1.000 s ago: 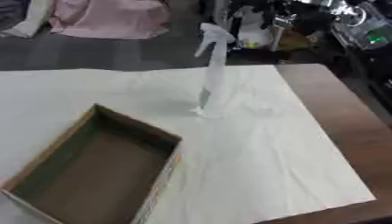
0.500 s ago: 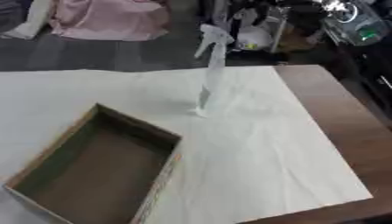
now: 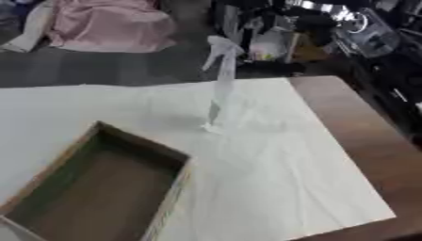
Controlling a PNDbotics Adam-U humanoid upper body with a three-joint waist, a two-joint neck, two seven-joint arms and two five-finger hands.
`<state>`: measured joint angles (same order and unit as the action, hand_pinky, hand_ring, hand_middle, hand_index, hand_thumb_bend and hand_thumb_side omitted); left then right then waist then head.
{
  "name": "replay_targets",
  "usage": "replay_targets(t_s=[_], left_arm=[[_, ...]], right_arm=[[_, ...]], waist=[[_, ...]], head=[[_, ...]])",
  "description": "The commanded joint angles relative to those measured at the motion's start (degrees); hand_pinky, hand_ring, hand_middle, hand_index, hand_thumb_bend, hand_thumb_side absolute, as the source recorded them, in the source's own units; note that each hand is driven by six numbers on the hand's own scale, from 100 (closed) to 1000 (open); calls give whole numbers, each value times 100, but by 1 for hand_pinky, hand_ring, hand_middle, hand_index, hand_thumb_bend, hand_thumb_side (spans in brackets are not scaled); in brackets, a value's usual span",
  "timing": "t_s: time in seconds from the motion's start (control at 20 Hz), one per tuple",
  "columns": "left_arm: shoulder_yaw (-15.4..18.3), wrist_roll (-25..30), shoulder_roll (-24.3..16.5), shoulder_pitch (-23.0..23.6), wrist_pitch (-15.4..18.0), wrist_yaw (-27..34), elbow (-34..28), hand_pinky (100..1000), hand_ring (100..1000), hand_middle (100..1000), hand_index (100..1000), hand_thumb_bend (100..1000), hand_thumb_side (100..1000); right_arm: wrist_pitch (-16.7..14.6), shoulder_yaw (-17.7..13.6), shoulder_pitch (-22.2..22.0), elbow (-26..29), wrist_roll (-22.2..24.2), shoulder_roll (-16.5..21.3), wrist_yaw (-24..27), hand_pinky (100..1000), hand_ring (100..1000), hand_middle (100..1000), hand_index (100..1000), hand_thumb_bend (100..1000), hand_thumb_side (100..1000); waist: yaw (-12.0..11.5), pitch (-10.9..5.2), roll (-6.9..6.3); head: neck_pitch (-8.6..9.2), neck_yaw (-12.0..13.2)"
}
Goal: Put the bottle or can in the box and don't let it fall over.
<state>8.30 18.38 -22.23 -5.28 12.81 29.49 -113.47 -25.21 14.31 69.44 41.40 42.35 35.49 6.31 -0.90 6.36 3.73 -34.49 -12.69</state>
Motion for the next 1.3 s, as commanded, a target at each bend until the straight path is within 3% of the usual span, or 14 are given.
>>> replay_targets(t_s=[0.05, 0.65, 1.3], left_arm=[[-3, 8, -125, -92, -21, 25, -113, 592, 754, 693, 904, 100, 740], [-16, 54, -107, -162, -54, -35, -113, 588, 753, 691, 904, 100, 745], [-26, 102, -90, -218, -87, -122, -113, 583, 753, 688, 904, 100, 751]], right_arm=[[-1010, -61, 103, 117, 961, 97, 35, 832, 1000, 995, 1000, 100, 672], [-970, -76, 86, 217, 961, 65, 202, 834, 1000, 1000, 1000, 100, 675], [-799, -37, -210, 662, 961, 402, 508, 829, 1000, 1000, 1000, 100, 661]], waist=[[-23, -48, -10], [-137, 101, 51], [-193, 268, 118]], head=[[102, -75], [147, -143], [150, -157]])
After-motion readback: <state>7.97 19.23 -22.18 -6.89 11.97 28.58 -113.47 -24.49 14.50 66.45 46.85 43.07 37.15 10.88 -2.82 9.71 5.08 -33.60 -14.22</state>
